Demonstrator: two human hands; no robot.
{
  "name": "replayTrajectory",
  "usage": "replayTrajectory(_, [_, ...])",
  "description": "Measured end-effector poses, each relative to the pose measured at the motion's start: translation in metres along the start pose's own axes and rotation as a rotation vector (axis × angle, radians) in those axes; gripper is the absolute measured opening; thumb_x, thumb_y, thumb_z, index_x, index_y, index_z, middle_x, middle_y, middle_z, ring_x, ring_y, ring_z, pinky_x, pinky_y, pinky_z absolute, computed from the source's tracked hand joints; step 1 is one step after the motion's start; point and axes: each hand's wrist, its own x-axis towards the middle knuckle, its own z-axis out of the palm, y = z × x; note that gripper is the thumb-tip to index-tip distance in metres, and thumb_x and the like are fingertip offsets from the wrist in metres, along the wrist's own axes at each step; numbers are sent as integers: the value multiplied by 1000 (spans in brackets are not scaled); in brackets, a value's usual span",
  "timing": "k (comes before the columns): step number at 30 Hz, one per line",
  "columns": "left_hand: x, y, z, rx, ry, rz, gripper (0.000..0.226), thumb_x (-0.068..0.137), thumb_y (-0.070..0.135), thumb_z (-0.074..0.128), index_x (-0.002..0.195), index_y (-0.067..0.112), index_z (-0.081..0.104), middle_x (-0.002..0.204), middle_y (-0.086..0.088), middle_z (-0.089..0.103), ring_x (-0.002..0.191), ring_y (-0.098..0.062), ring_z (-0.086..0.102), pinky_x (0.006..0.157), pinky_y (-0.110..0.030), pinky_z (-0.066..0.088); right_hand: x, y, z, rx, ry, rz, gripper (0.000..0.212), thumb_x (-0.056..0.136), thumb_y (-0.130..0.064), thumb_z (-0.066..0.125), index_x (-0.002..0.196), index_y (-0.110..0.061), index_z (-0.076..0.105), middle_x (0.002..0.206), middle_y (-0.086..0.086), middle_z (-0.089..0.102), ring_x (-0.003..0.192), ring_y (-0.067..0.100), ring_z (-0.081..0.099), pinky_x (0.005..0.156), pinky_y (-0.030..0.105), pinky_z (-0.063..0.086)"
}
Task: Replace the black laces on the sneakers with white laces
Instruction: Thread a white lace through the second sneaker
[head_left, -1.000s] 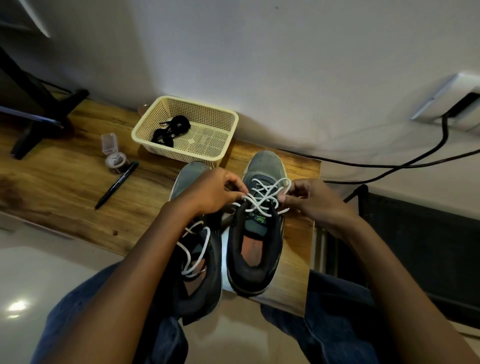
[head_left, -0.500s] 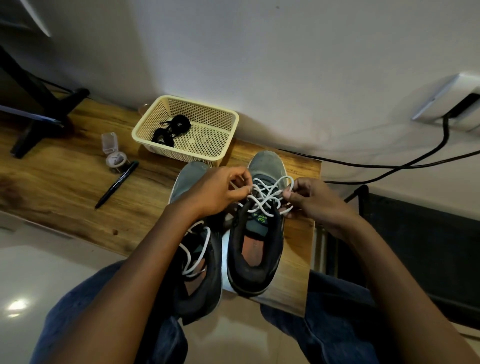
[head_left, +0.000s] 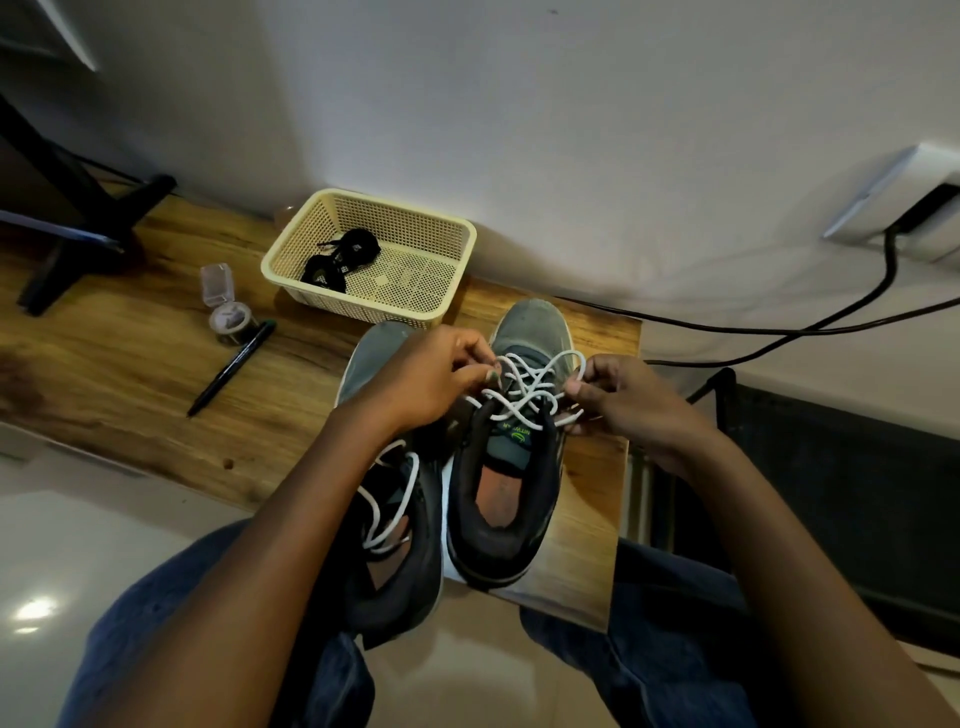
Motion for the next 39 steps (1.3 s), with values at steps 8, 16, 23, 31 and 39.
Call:
replayTrajectory(8, [-1,1,0,-55,-29,-22,5,92,13,61,95,16,64,91,-5,72,86,-18,69,84,-37,54,0,-2,2,-1,3,6,9,98,-7,49,92,-3,55,78,10,66,69,22,62,59,22,54])
replayTrajectory(16, [0,2,1,-20,11,-13,21,90,13,64,75,27,60,83,-4,73,82,-20,69,80,-38,53,1,-1,0,-5,-4,23,11,98,-9,49,98,-1,57,80,12,67,66,19,63,58,23,54])
replayTrajectory(23, [2,-8,-5,-28,-57,-79,12,88,18,67,99,20,61,87,-3,72,85,-17,68,80,-31,51,-4,-5,-3,68,86,48,20,87,-3,66,90,-9,48,68,9,68,57,17,67,53,27,56])
replayTrajectory(31, [2,-10,-7,100,-109,-99,9,87,15,69,92,10,74,77,4,69,67,-4,60,65,-19,45,-13,-7,-3,-68,-97,89,4,81,1,70,85,2,68,84,16,72,67,13,68,58,19,56])
replayTrajectory(39, [0,-8,-8,104,-105,-93,9,86,17,70,92,13,73,72,11,65,60,4,56,57,-10,43,-10,-9,3,93,-71,97,5,90,-4,60,87,0,62,81,20,65,66,21,61,62,25,56])
